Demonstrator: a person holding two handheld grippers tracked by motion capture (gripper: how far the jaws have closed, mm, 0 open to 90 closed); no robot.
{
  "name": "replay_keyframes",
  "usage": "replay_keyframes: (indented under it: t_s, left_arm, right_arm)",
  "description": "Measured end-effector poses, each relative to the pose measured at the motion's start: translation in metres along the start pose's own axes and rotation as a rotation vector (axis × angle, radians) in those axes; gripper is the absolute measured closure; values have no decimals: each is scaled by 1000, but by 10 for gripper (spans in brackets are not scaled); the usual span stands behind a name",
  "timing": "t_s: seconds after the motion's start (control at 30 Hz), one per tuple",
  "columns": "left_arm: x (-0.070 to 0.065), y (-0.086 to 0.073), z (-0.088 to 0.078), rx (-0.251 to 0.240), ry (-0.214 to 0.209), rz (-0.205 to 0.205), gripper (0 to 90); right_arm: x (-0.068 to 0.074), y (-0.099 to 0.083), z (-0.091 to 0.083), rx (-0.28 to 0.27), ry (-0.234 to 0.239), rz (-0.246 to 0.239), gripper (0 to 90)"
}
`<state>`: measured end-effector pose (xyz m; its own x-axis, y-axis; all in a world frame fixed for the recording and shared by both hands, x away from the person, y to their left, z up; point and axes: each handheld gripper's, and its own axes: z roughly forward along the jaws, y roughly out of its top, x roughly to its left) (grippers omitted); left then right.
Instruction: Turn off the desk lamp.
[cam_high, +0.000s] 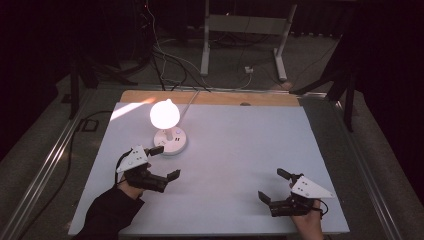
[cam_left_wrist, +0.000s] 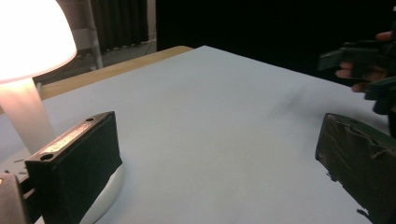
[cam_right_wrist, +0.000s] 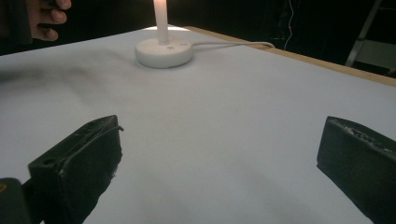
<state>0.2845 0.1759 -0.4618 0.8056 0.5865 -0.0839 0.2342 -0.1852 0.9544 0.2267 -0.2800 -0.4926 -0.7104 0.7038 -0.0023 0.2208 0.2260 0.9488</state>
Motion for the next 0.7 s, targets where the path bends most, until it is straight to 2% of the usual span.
replay_keyframes:
  t_s: [0.2, 0.57, 0.63, 0.7]
  left_arm:
    - [4, -3, 9, 14, 16, 7, 6]
    - [15, -10, 24, 40, 51, -16, 6]
    - [16, -10, 26, 42, 65, -23, 6]
    - [18, -10, 27, 29, 61, -31, 6]
  right_arm:
    - [0, 0, 0, 0, 1, 2, 0]
    - [0, 0, 0, 1, 4, 4, 0]
    - [0, 0, 0, 1, 4, 5, 0]
    - [0, 0, 0, 2, 4, 5, 0]
